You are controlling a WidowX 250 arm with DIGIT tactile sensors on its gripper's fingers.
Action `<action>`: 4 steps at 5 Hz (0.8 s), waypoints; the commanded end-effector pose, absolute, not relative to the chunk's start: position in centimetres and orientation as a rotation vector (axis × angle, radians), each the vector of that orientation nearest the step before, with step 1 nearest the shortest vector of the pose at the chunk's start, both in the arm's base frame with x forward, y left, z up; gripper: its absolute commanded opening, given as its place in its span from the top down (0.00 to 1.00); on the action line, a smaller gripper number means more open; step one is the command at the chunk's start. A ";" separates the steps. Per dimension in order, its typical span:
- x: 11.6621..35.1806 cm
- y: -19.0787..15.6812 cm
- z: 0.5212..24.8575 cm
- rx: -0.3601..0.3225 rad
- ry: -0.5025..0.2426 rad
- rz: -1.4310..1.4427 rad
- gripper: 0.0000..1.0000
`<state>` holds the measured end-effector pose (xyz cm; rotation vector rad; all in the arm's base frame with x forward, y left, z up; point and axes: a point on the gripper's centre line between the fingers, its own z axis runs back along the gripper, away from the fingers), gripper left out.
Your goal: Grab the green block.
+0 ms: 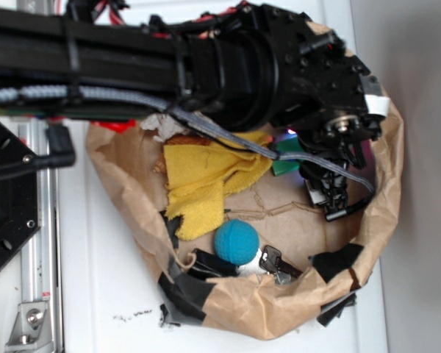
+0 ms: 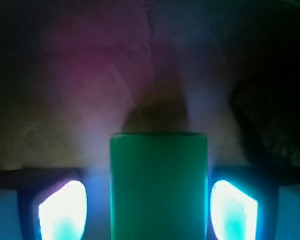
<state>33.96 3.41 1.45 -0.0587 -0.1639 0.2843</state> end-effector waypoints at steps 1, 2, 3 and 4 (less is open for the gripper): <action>33.8 2.9 3.4 -0.078 -0.200 0.210 1.00; 32.6 2.7 5.9 -0.084 -0.223 0.186 1.00; 30.5 1.5 10.9 -0.070 -0.265 0.101 1.00; 27.8 0.8 15.8 -0.023 -0.287 0.078 1.00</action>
